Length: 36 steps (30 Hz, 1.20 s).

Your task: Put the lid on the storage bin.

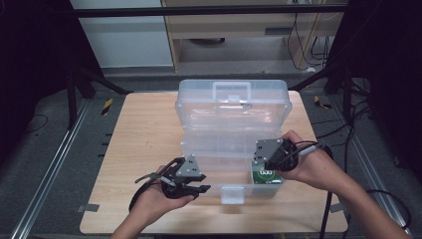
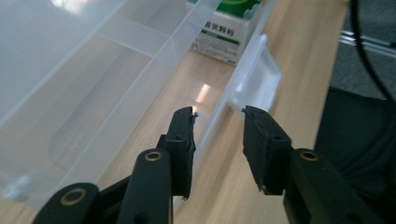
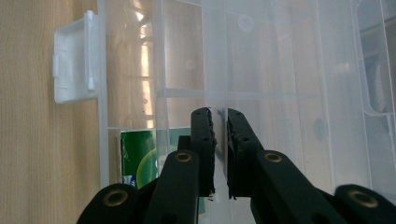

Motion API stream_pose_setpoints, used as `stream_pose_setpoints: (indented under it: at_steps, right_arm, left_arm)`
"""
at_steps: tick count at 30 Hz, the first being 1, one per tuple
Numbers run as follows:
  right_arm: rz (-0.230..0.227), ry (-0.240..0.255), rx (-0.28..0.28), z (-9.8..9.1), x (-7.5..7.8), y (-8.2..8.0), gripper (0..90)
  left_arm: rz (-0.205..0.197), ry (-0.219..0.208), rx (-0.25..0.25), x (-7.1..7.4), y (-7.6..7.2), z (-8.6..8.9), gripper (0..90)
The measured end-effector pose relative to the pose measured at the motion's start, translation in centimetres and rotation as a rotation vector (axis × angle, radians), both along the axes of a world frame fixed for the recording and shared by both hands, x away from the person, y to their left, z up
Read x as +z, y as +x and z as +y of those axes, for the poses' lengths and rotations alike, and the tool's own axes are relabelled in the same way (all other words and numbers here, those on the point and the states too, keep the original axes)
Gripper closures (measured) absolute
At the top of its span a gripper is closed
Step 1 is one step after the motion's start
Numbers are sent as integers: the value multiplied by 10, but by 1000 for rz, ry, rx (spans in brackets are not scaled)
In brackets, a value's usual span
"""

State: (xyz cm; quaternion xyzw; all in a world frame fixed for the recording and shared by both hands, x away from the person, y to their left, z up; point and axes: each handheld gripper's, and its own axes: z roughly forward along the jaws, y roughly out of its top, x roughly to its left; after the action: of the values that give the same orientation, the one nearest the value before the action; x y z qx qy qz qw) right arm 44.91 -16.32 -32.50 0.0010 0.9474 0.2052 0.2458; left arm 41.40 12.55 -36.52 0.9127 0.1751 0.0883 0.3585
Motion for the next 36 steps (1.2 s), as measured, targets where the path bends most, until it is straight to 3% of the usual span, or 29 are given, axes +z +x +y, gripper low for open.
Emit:
stream_pose_setpoints:
  at_steps: [4,8,10,11,12,13,19,21,29,36]
  right_arm:
    - [0,1,-1,0,0,0,831]
    - [-2,4,-2,0,-1,-1,830]
    - [-2,4,-2,-1,-1,-1,829]
    - [-2,2,0,-1,-1,-1,829]
    - [-2,2,0,-1,-1,-1,829]
    - [-2,2,0,-1,-1,-1,828]
    - [-3,5,-1,-1,-1,-1,826]
    - [-4,8,-4,0,-2,-2,824]
    - [-9,5,-4,0,-2,-3,822]
    - [-10,3,-8,-1,-3,-5,821]
  left_arm:
    - [-18,-3,19,14,1,11,707]
    - [-16,-57,49,28,10,27,802]
    - [-8,-64,78,35,14,33,838]
    - [-31,-67,121,43,20,40,856]
    - [-31,-67,121,43,20,40,872]
    - [-35,-94,155,51,28,46,885]
    - [-40,-147,240,69,50,56,900]
    - [-36,-176,288,78,68,59,900]
    - [-16,-223,349,84,98,55,900]
    - [-16,-222,361,85,103,53,900]
